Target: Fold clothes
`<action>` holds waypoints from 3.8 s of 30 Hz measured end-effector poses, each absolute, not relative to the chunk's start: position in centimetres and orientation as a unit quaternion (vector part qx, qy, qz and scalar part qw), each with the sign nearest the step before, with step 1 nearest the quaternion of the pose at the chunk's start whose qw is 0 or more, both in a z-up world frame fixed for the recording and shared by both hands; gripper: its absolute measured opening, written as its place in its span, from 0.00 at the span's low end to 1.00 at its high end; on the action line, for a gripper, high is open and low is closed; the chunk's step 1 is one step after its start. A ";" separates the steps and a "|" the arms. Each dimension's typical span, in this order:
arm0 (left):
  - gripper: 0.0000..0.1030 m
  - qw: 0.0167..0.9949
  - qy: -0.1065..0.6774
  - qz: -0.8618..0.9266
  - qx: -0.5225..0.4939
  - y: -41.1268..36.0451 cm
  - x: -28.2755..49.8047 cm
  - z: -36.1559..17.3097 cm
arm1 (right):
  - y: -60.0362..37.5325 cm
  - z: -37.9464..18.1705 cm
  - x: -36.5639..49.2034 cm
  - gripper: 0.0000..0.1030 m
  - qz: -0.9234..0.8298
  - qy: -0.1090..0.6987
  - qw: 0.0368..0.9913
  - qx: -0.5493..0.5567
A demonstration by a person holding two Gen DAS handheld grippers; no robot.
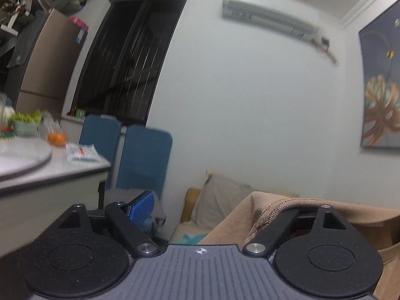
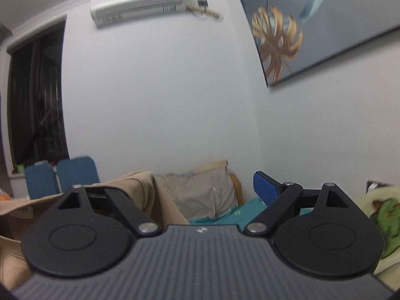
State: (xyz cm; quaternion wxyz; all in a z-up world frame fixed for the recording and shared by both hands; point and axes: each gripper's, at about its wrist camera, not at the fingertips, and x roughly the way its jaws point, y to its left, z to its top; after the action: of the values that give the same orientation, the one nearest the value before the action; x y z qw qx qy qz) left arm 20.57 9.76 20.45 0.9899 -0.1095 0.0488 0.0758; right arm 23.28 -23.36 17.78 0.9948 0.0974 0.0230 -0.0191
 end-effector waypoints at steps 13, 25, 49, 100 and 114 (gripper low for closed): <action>0.84 0.966 0.241 0.087 -0.029 8.3 45.6 -9.5 | -22.1 -11.4 48.0 0.86 -0.054 0.226 0.970 0.068; 0.91 0.871 0.477 0.007 0.113 6.4 51.2 -15.0 | -20.7 -14.3 50.5 0.86 0.091 0.401 0.909 0.068; 0.98 0.941 0.319 0.103 -0.032 4.9 44.5 -10.2 | -25.5 -9.3 28.1 0.86 0.061 0.352 0.896 0.265; 1.00 0.964 0.224 0.068 -0.124 10.6 18.7 -5.4 | -15.4 -15.9 43.8 0.64 0.065 0.303 0.951 0.005; 1.00 0.941 0.265 0.110 -0.181 15.2 21.3 -7.9 | -14.2 -16.4 58.9 0.36 -0.054 0.308 0.948 0.052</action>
State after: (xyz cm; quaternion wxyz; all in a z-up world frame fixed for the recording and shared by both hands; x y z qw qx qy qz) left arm 21.32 15.21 -7.95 0.9407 -0.1814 0.2648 0.1095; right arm 58.90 -14.22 -16.40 0.9484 0.0519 0.3081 -0.0535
